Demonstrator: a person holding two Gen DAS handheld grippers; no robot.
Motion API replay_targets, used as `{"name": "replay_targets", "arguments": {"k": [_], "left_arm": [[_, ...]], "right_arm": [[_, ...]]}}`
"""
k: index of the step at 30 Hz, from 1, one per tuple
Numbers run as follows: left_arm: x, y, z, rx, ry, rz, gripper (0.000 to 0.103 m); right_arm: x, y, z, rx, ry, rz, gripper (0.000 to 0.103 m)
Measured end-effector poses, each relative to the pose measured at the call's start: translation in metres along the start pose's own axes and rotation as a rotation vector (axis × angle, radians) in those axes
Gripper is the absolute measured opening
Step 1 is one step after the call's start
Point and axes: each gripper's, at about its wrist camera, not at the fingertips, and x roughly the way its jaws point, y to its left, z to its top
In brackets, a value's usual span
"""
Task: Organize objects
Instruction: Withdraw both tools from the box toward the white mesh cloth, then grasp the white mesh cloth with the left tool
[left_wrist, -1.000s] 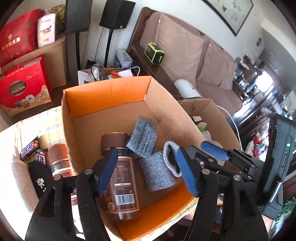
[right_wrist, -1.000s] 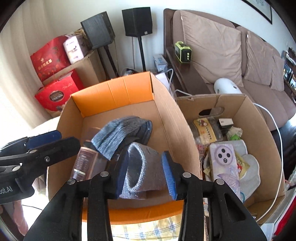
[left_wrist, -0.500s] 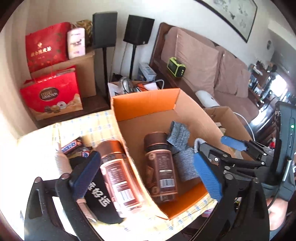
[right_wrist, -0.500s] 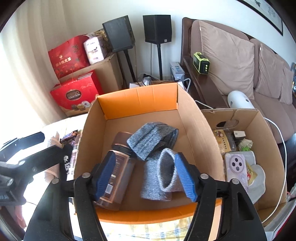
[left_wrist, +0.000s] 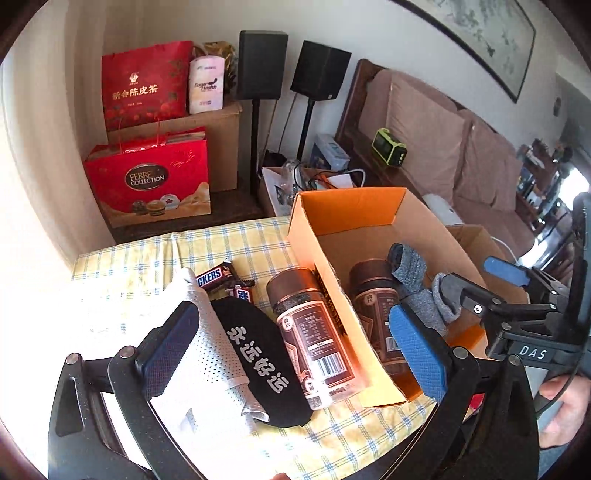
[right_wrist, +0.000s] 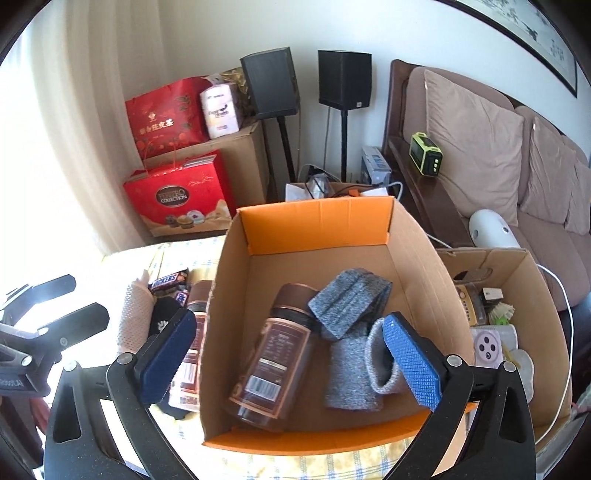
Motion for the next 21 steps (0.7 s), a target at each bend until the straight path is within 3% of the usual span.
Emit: {"name": "replay_targets", "arguments": {"k": [14, 21], "left_arm": [[-0.005, 0.067, -0.006, -0.072, 0.001, 0.069, 0.103], [0.016, 0.096, -0.023, -0.133, 0.057, 0.083, 0.103]], "right_arm": [[0.016, 0.048, 0.014, -0.049, 0.012, 0.053, 0.102], [0.037, 0.077, 0.011, -0.081, 0.053, 0.106, 0.102]]}}
